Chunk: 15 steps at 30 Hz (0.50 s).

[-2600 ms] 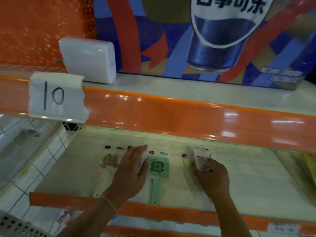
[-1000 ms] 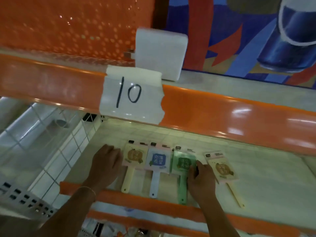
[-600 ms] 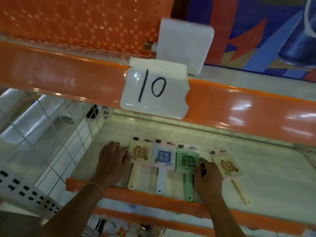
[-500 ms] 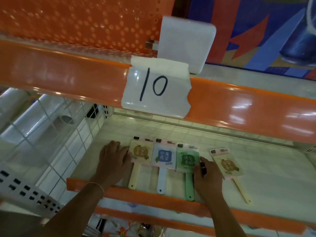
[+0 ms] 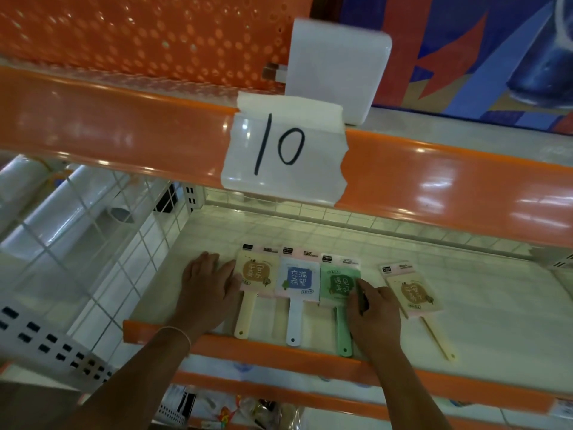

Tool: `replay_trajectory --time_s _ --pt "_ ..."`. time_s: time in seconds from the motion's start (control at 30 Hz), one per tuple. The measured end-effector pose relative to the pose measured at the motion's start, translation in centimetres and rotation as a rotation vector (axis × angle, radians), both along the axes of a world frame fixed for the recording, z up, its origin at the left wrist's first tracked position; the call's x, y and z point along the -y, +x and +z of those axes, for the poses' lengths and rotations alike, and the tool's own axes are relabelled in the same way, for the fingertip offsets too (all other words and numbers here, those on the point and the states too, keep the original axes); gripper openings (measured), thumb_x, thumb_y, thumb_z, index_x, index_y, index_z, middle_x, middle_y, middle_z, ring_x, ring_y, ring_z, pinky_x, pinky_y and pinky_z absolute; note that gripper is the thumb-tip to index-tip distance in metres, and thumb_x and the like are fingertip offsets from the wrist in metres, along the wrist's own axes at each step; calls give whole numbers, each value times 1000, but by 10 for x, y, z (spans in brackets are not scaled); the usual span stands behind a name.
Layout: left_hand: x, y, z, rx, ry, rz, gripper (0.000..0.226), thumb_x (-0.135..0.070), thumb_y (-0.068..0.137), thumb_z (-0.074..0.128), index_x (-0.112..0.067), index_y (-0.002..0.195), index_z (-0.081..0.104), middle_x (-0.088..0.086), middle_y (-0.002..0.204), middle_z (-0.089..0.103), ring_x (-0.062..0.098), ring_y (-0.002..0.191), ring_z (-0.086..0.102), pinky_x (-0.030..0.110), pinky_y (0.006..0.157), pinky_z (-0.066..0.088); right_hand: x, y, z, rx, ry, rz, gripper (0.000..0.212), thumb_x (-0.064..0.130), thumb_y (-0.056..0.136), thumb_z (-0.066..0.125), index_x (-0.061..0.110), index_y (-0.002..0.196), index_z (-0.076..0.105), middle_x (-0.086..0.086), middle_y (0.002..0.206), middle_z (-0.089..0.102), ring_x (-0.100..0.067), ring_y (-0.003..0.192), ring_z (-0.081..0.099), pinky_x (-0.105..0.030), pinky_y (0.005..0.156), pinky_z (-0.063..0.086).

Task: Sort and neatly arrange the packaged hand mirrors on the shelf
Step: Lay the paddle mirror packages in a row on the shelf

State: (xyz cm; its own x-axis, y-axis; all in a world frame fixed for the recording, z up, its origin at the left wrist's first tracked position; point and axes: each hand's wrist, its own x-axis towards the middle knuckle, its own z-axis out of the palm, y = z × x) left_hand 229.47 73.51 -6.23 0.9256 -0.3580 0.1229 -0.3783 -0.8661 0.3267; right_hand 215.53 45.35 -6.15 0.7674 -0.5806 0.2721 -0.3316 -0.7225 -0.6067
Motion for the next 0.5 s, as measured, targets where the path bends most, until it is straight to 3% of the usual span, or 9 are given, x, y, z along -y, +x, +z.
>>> replay_trajectory --time_s 0.27,0.5 --pt "0 1 -1 -8 5 -11 70 -57 86 18 -18 125 61 19 136 50 38 135 33 52 111 22 2 0 0 -21 -8 -9 37 33 92 57 10 120 63 -2 84 53 -26 82 57 -37 73 53" --pt "-1 0 1 -20 -12 -2 74 -61 84 16 -20 126 61 18 139 48 37 137 29 51 112 19 1 -1 2 -8 3 11 33 29 93 57 10 118 65 -1 82 51 -26 82 57 -38 75 52"
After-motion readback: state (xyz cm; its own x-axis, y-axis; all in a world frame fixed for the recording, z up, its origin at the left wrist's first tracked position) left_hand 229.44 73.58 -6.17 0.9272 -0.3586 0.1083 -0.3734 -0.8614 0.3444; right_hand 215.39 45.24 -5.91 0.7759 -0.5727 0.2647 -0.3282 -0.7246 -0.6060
